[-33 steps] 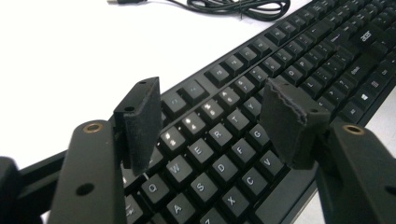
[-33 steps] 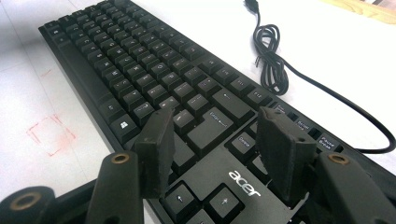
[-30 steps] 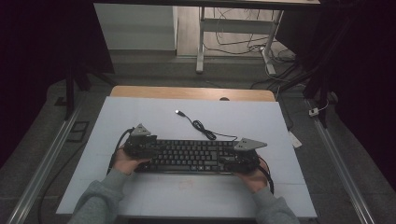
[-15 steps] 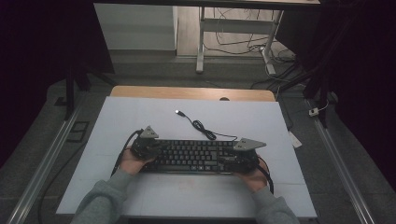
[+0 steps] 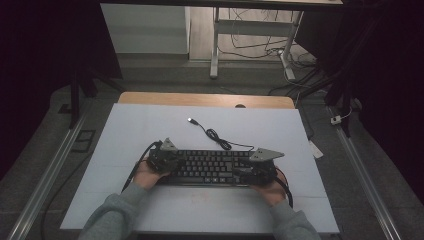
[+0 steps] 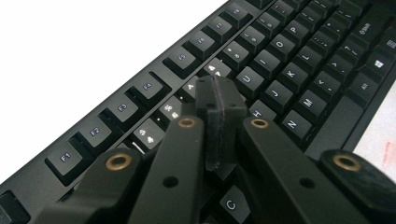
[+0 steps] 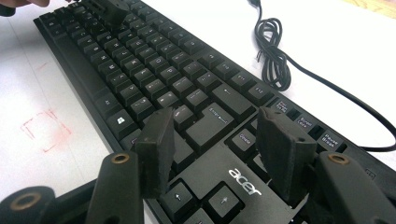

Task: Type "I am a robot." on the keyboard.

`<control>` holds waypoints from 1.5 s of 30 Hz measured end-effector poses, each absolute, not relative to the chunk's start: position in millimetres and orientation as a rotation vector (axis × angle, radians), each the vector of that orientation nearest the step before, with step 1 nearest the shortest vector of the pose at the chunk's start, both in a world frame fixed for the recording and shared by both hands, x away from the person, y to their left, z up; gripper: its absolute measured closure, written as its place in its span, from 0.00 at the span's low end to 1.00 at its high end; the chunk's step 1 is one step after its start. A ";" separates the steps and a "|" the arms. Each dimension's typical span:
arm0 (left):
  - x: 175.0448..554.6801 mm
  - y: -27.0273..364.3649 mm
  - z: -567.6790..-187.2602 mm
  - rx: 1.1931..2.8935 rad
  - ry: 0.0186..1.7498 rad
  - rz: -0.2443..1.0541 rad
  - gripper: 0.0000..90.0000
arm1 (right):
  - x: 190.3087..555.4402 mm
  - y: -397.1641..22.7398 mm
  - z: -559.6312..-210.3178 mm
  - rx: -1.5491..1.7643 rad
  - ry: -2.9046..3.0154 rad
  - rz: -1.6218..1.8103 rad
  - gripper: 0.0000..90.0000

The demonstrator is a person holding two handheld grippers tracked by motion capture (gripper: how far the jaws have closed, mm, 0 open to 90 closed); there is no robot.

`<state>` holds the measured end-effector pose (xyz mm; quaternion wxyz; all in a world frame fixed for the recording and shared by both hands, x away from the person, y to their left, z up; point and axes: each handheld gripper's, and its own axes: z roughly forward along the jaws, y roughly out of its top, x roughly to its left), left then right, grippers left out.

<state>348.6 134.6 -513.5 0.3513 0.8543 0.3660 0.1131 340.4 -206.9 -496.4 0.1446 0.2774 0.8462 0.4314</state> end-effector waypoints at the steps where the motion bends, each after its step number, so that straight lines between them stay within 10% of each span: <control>1: 348.9 134.4 -514.0 2.216 0.949 0.292 0.99 | 340.4 -206.9 -496.3 0.801 2.438 1.236 0.53; 28: 344.3 144.9 -503.0 2.123 0.962 0.323 0.98 | 340.4 -208.3 -495.0 0.801 2.429 1.239 0.53; 38: 341.2 173.9 -490.1 2.010 1.053 0.309 0.56 | 340.7 -208.2 -495.4 0.800 2.434 1.238 0.53; 45: 339.2 184.8 -486.5 1.996 1.066 0.287 0.44 | 341.6 -209.4 -495.9 0.804 2.437 1.231 0.52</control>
